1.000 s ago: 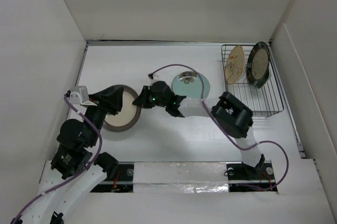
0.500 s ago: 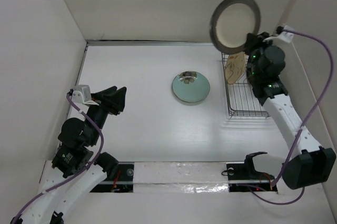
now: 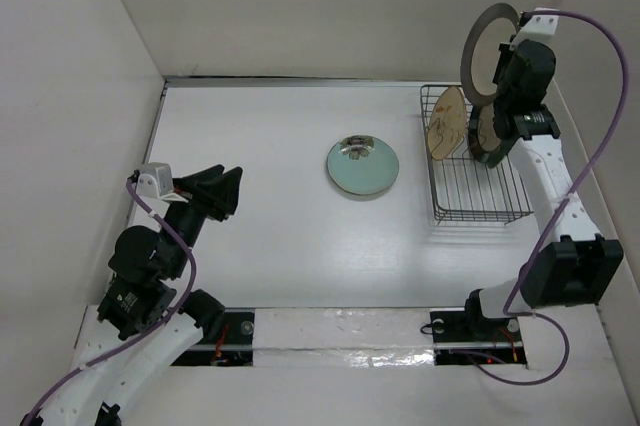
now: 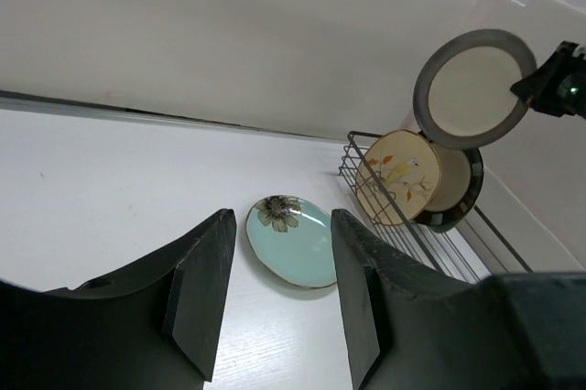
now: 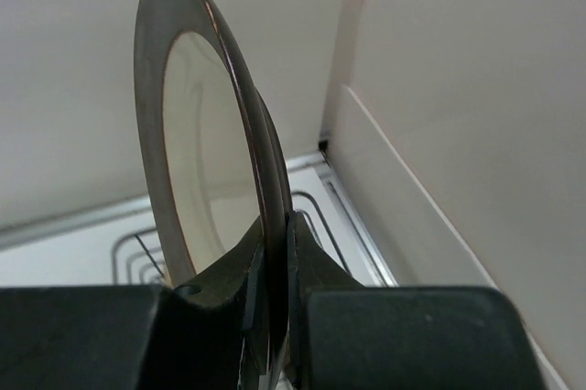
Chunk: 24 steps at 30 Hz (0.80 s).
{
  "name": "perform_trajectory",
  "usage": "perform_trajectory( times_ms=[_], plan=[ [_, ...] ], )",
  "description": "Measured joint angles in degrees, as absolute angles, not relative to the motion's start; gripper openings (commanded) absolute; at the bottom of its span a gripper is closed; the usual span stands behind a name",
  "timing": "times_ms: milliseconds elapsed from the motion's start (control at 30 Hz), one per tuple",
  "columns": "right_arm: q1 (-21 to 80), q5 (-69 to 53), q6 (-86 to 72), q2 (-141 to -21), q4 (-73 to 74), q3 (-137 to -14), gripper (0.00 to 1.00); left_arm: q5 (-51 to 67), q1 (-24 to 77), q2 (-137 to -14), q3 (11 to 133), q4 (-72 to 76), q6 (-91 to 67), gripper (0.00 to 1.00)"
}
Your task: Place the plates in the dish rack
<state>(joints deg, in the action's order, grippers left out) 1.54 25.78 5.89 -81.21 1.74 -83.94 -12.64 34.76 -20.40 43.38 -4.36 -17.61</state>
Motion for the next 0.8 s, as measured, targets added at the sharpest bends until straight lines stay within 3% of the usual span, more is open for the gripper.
perform_trajectory(
  times_ms=[267, 800],
  plan=[
    [1.5, 29.5, 12.1, -85.2, 5.6, -83.8, 0.00, -11.9, 34.8, -20.4, 43.4, -4.4, -17.6, 0.43],
    [2.8, 36.3, 19.9, -90.7, -0.3, -76.8, 0.00, -10.7, 34.8, -21.9, 43.4, -4.3, -17.6, 0.43]
  ],
)
